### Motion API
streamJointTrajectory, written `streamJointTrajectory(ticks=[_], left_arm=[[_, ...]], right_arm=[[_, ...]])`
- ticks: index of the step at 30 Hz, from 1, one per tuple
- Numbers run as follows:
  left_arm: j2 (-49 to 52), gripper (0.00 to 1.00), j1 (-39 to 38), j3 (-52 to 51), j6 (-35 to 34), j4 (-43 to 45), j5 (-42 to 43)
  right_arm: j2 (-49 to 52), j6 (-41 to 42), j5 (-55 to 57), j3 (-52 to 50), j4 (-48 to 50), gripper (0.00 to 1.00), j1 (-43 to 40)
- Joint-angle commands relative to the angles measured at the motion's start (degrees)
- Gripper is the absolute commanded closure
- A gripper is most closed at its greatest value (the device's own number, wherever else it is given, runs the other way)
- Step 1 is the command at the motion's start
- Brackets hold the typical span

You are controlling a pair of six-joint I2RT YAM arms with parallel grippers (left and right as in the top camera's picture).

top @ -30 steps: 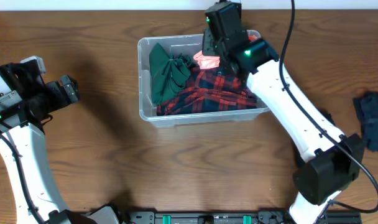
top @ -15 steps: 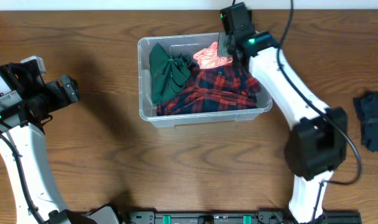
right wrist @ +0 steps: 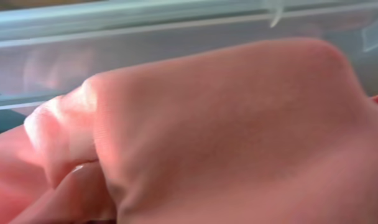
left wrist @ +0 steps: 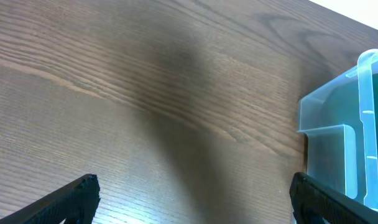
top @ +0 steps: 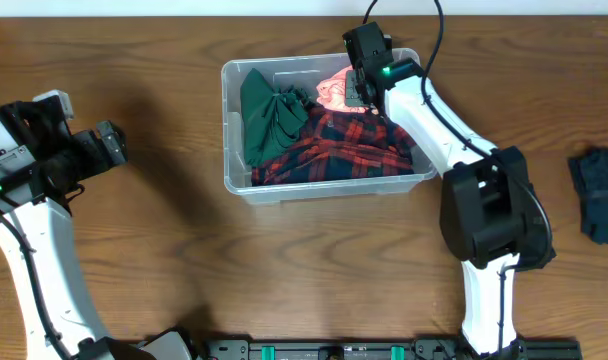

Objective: Pack container
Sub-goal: 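Lower the pink garment into the bin's back right and release, then move the right gripper to the folded black garment on the right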

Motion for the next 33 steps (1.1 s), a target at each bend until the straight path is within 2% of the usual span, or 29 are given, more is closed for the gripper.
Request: streamJointTrajectory(ticks=[1, 3, 4, 7, 11, 14, 18, 23, 28, 33], left_arm=[[0.1, 0.02, 0.3, 0.3, 0.6, 0.0, 0.5], [0.1, 0.02, 0.3, 0.3, 0.6, 0.0, 0.5], [0.1, 0.02, 0.3, 0.3, 0.6, 0.0, 0.5], [0.1, 0.02, 0.3, 0.3, 0.6, 0.0, 0.5], [0.1, 0.02, 0.3, 0.3, 0.6, 0.0, 0.5], [0.1, 0.02, 0.3, 0.3, 0.6, 0.0, 0.5], [0.1, 0.02, 0.3, 0.3, 0.6, 0.0, 0.5], [0.1, 0.02, 0.3, 0.3, 0.6, 0.0, 0.5], [0.1, 0.02, 0.3, 0.3, 0.6, 0.0, 0.5], [0.1, 0.02, 0.3, 0.3, 0.6, 0.0, 0.5]], right_arm=[[-4.4, -1.3, -1.9, -0.2, -0.7, 0.98, 0.0], [-8.1, -2.5, -2.3, -0.2, -0.7, 0.83, 0.0], [-10.6, -3.3, -2.6, -0.2, -0.7, 0.64, 0.0], [-16.9, -4.3, -2.7, -0.2, -1.9, 0.36, 0.0], [-22.9, -4.4, -2.8, -0.2, -6.1, 0.13, -0.9], [-26.9, -3.8, -3.0, -0.2, -12.7, 0.01, -2.3], [-31.0, 0.5, -3.0, -0.2, -24.7, 0.01, -6.4], [-33.6, 10.9, -2.9, -0.4, -38.6, 0.01, -14.9], [-36.4, 13.9, -3.7, -5.2, -40.5, 0.01, -22.6], [-43.6, 15.4, -8.0, -18.3, -35.7, 0.01, -29.9]])
